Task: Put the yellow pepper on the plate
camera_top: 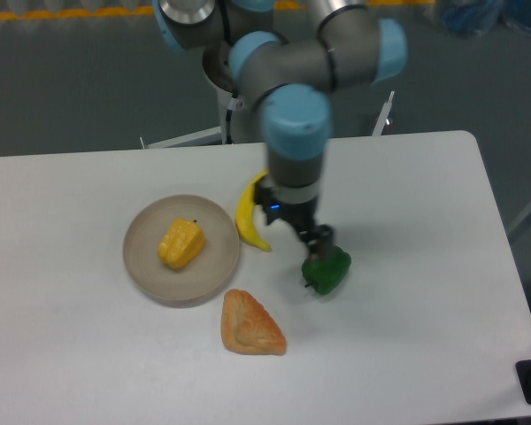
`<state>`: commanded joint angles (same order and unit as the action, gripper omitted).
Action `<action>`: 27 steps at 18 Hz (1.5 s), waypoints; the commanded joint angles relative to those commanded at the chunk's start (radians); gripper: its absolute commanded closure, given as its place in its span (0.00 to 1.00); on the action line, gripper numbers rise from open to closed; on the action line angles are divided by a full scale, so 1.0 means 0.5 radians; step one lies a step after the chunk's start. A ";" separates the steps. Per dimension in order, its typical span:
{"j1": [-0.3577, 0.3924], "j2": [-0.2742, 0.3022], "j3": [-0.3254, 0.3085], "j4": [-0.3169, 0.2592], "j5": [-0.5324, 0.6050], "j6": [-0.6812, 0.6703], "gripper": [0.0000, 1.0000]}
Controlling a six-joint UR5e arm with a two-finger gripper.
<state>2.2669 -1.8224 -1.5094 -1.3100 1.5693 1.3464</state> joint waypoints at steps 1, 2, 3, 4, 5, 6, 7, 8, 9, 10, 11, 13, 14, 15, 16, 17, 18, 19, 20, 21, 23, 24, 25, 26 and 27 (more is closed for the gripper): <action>0.089 0.000 0.000 -0.003 0.000 0.095 0.00; 0.144 -0.012 0.000 0.000 0.000 0.166 0.00; 0.209 -0.043 0.000 0.006 0.006 0.279 0.00; 0.246 -0.064 0.000 0.006 0.006 0.338 0.00; 0.273 -0.077 0.000 0.006 0.000 0.375 0.00; 0.277 -0.083 0.000 0.012 0.000 0.396 0.00; 0.277 -0.107 0.003 0.015 0.000 0.430 0.00; 0.280 -0.117 0.000 0.024 0.006 0.458 0.00; 0.286 -0.132 0.000 0.028 0.006 0.497 0.00; 0.289 -0.138 0.000 0.028 0.006 0.516 0.00; 0.292 -0.141 0.000 0.031 0.006 0.525 0.00; 0.292 -0.147 0.009 0.028 0.006 0.577 0.00; 0.292 -0.150 0.009 0.031 0.006 0.581 0.00; 0.292 -0.153 0.012 0.031 0.006 0.581 0.00; 0.292 -0.153 0.009 0.031 0.006 0.581 0.00; 0.292 -0.156 0.012 0.031 0.006 0.584 0.00; 0.292 -0.156 0.009 0.031 0.006 0.584 0.00; 0.292 -0.156 0.012 0.031 0.006 0.584 0.00; 0.292 -0.156 0.012 0.031 0.006 0.584 0.00; 0.292 -0.156 0.012 0.031 0.006 0.587 0.00; 0.289 -0.156 0.012 0.031 0.006 0.584 0.00; 0.289 -0.160 0.012 0.031 0.006 0.584 0.00; 0.289 -0.160 0.012 0.031 0.006 0.584 0.00; 0.289 -0.166 0.015 0.031 0.006 0.584 0.00; 0.289 -0.166 0.018 0.031 0.006 0.584 0.00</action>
<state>2.4114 -1.9052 -1.5002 -1.2947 1.5723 1.6383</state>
